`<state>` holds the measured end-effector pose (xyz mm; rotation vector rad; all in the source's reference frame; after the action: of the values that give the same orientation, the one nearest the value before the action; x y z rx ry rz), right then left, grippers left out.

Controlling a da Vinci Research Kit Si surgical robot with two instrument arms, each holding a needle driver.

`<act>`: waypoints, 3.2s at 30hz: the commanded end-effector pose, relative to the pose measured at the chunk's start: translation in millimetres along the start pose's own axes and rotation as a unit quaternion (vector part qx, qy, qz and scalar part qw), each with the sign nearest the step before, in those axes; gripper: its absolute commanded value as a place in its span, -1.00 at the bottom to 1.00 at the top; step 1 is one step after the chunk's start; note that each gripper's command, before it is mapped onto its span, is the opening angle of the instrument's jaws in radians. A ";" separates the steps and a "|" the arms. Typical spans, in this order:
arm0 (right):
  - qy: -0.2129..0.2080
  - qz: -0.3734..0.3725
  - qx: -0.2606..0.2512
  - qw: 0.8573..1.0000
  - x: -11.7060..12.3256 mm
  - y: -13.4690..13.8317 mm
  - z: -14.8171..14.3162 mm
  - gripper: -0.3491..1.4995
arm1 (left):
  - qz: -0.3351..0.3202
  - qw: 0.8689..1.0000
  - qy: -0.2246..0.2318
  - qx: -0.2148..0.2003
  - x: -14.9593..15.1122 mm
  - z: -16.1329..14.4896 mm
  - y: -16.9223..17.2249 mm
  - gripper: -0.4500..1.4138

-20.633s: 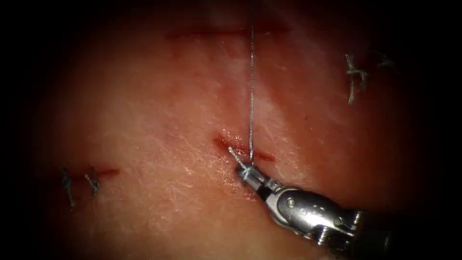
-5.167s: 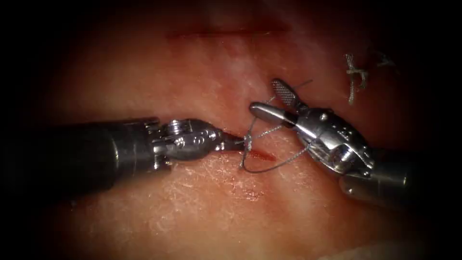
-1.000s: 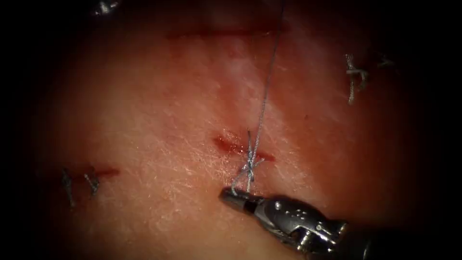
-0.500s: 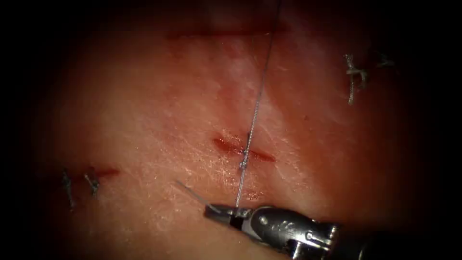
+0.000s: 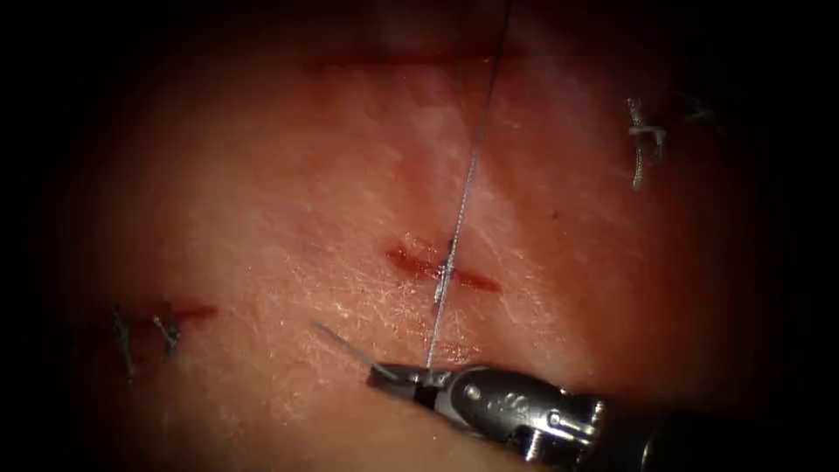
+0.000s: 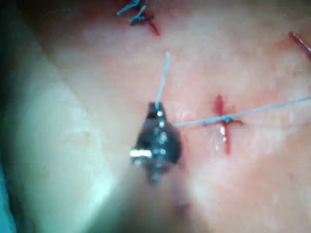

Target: Wound Closure

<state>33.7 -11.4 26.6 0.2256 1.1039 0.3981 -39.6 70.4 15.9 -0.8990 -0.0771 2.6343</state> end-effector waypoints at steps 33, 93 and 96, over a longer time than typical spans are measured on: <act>-0.010 0.072 0.086 0.994 -1.8 -7.7 1.9 -1.00 | 0.026 0.999 -0.009 0.020 1.5 2.0 -0.4 -1.00; 0.074 0.174 -0.094 0.977 4.8 13.9 -2.5 0.96 | -0.001 0.995 0.064 -0.072 5.7 -27.6 15.9 -1.00; 0.075 0.174 -0.090 0.978 5.1 14.2 -1.4 0.96 | -0.001 0.995 0.064 -0.072 5.7 -27.9 16.1 -1.00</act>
<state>31.0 3.8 26.6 0.2317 1.1682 0.8377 -31.5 54.9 -12.4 -1.1080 -0.2467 2.5879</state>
